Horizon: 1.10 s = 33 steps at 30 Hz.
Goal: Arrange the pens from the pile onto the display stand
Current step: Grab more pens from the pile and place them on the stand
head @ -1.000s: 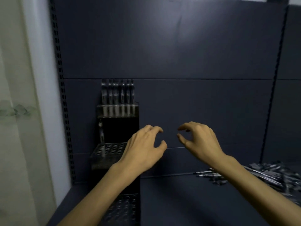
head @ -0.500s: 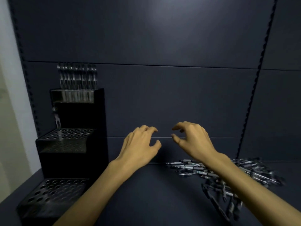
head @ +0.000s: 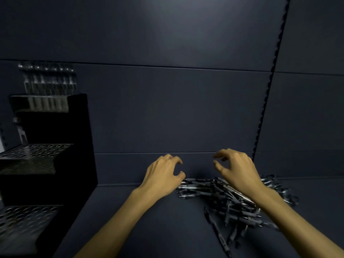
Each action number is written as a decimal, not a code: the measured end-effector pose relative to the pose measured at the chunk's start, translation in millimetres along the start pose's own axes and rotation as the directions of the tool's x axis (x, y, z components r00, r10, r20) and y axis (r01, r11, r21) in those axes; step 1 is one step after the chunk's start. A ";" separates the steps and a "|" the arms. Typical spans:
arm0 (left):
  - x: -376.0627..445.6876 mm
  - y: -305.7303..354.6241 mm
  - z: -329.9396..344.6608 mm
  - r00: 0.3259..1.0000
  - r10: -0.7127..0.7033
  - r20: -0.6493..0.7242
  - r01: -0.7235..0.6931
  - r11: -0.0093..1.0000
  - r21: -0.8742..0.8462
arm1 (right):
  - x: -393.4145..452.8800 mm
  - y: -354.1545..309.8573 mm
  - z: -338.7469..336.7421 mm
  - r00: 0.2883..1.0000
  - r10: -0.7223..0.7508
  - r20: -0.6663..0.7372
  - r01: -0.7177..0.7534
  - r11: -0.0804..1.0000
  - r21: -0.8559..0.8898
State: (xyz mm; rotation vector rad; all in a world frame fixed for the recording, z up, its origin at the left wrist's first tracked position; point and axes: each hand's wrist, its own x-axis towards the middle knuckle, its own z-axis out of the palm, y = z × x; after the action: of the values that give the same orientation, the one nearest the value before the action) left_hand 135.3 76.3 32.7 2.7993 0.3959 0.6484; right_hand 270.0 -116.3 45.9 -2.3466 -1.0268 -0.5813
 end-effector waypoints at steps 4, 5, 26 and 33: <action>18.6 21.7 42.6 0.993 -0.028 0.118 0.022 0.999 0.046 | -3.6 50.7 10.7 0.999 0.001 0.050 -0.004 0.998 0.060; 22.9 25.5 52.7 0.989 -0.039 0.145 0.030 0.997 0.066 | -2.9 61.3 14.7 0.998 0.005 0.065 -0.011 0.995 0.094; 35.2 -9.4 128.5 0.951 -0.099 0.293 0.033 0.974 0.222 | -5.4 99.9 88.5 0.962 -0.241 0.125 0.178 0.907 0.381; 34.9 -8.2 132.2 0.954 -0.047 0.296 -0.030 0.968 0.249 | -11.3 107.0 102.3 0.951 -0.268 0.155 0.222 0.939 0.262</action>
State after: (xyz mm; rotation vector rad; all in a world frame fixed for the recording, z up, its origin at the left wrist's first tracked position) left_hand 224.4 72.3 -71.3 3.0668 0.4559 0.1704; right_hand 362.6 -123.4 -69.9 -2.1020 -1.4080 -0.3035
